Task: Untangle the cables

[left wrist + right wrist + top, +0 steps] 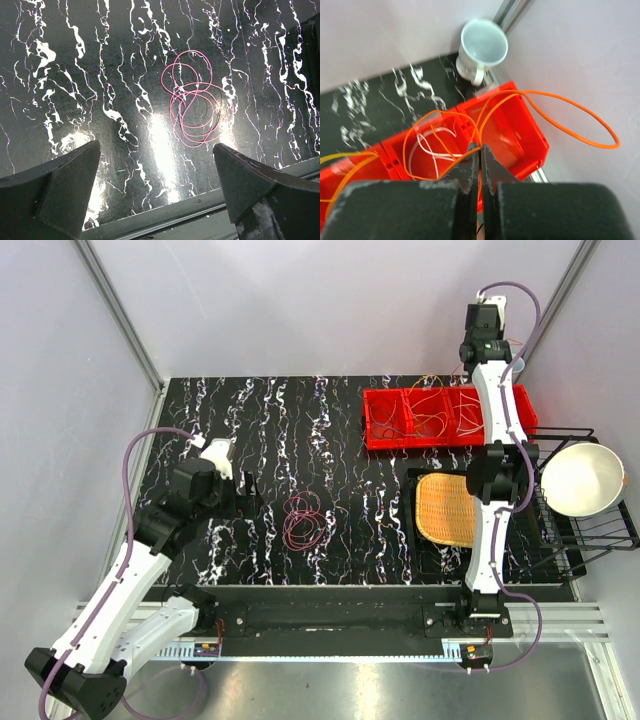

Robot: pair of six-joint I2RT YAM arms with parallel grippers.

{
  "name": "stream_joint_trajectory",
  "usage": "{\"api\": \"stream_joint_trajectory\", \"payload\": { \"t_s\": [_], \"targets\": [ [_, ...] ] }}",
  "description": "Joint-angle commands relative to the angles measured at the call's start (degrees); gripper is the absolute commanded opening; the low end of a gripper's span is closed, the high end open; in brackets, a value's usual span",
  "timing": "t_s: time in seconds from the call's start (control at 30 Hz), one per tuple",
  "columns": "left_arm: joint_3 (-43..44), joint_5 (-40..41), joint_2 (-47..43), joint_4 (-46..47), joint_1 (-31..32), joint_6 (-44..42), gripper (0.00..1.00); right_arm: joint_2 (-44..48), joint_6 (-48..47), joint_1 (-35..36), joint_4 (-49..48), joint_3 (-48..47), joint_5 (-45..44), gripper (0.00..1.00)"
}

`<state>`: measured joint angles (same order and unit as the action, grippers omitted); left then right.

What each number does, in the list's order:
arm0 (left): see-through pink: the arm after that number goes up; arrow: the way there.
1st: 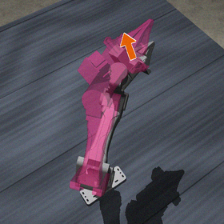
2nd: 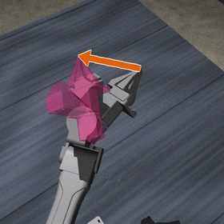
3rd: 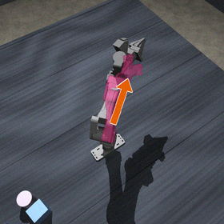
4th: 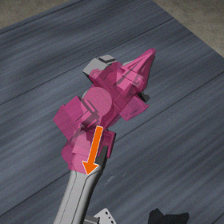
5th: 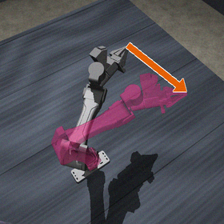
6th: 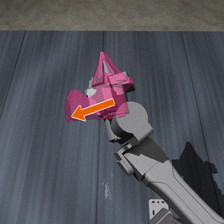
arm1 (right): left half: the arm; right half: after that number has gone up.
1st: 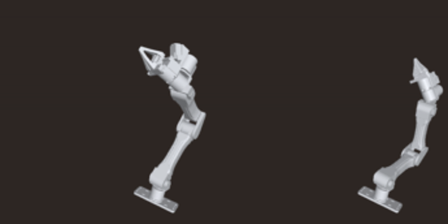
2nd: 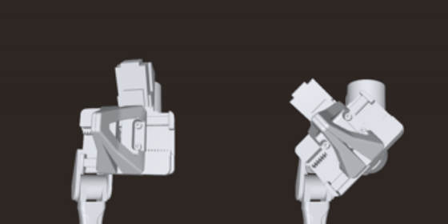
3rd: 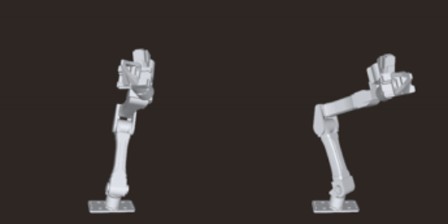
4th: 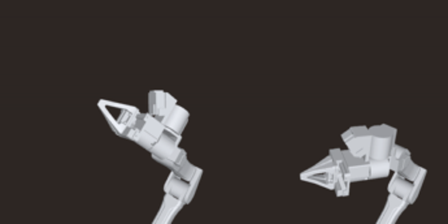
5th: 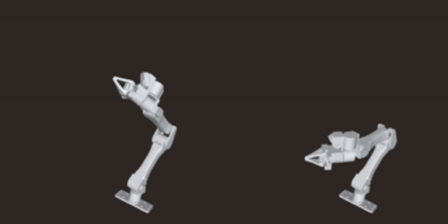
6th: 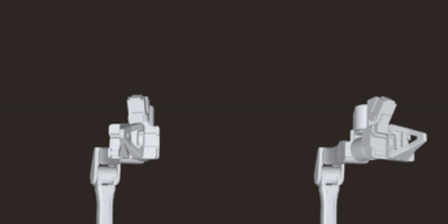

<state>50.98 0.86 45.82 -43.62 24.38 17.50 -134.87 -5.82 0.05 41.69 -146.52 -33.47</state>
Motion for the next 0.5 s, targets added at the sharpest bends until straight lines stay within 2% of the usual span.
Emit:
{"api": "stream_joint_trajectory", "payload": {
  "t_s": [0.0, 0.4, 0.47],
  "targets": [
    [0.1, -0.5, 0.1, 2.6, -0.1, -0.9, 0.99, -0.7, -2.8, 0.2, -2.2, 3.3, -0.4, 0.0],
    [0.4, -0.5, 0.8, 3.0, 0.0, -1.1, 0.99, -4.3, -4.2, 0.3, 1.2, 5.1, 0.3, 0.0],
    [0.4, -0.5, 0.8, 3.0, 0.0, -1.0, 0.99, -5.0, -3.4, 0.3, 1.6, 4.3, -0.1, 0.06]
  ]
}}
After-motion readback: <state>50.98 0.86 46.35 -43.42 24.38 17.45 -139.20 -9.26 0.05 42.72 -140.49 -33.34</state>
